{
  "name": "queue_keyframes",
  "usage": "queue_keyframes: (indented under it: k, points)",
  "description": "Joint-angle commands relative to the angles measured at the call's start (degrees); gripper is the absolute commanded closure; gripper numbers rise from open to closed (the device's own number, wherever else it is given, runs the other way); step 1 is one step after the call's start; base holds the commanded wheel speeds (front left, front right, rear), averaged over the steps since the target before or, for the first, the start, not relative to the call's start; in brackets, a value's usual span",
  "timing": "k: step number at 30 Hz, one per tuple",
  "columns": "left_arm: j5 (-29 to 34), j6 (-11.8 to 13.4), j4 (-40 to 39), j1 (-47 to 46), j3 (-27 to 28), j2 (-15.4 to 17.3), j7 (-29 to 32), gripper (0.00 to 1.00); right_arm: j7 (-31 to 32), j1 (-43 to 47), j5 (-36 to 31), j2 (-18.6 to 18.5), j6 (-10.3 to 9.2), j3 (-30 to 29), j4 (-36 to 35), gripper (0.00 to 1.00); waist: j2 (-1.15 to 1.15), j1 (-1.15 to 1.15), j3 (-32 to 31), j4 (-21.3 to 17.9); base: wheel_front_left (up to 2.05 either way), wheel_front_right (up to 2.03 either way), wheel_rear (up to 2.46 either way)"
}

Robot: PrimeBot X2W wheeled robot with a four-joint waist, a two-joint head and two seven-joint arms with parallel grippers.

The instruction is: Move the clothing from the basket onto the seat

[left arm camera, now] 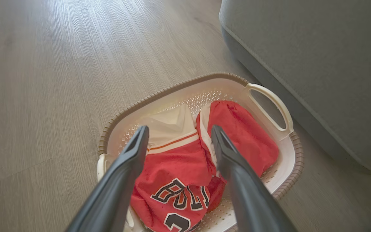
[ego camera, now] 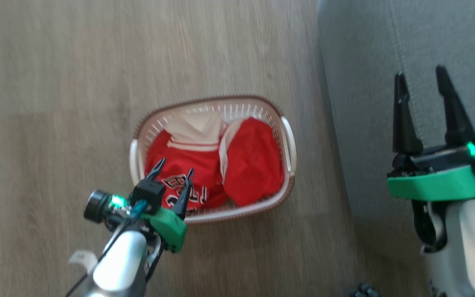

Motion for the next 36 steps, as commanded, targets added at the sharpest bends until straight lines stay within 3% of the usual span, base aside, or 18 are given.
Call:
queue_keyframes:
  k: [1,10,20,26,34,35,36]
  points:
    - [1.0,-0.4,1.7,-2.2,0.5,0.6,-0.7,0.00,-0.4,-1.6,0.3,0.1,-0.02,1.3,-2.8,0.00,0.00,0.00,5.0,-2.0,0.00,0.00,0.00]
    - [3.2,-2.5,15.4,-12.5,-3.9,0.6,0.0,0.00,-0.4,-5.9,1.1,0.1,-0.02,1.5,-5.7,0.00,0.00,0.00,13.6,-3.8,0.00,0.00,0.00]
    - [6.9,-3.7,24.9,-21.0,-9.2,1.2,4.4,0.00,-0.4,-8.9,3.1,0.1,-0.02,3.6,-7.9,0.00,0.00,0.00,20.0,-6.4,0.00,0.00,0.00]
    - [7.9,-0.8,27.3,-24.5,-10.3,3.2,7.7,0.00,-0.4,-9.9,3.8,0.1,-0.02,4.1,-9.0,0.00,0.00,0.00,22.7,-7.8,0.00,0.00,0.00]
    - [8.0,2.2,28.4,-25.7,-11.2,3.5,12.1,0.00,-0.4,-10.5,4.2,0.1,-0.02,4.6,-9.7,0.00,0.00,0.00,23.7,-8.4,0.00,0.00,0.00]
    - [7.9,2.4,28.4,-25.8,-11.3,3.4,12.3,0.05,-0.4,-10.6,4.2,0.1,-0.02,4.6,-9.8,0.00,0.00,0.00,23.7,-8.5,0.00,0.00,0.00]
    - [7.8,2.7,28.5,-25.8,-11.3,3.2,12.5,0.54,-0.4,-10.7,4.3,0.1,-0.02,4.6,-9.9,0.00,0.00,0.00,23.7,-8.6,0.00,0.00,0.00]
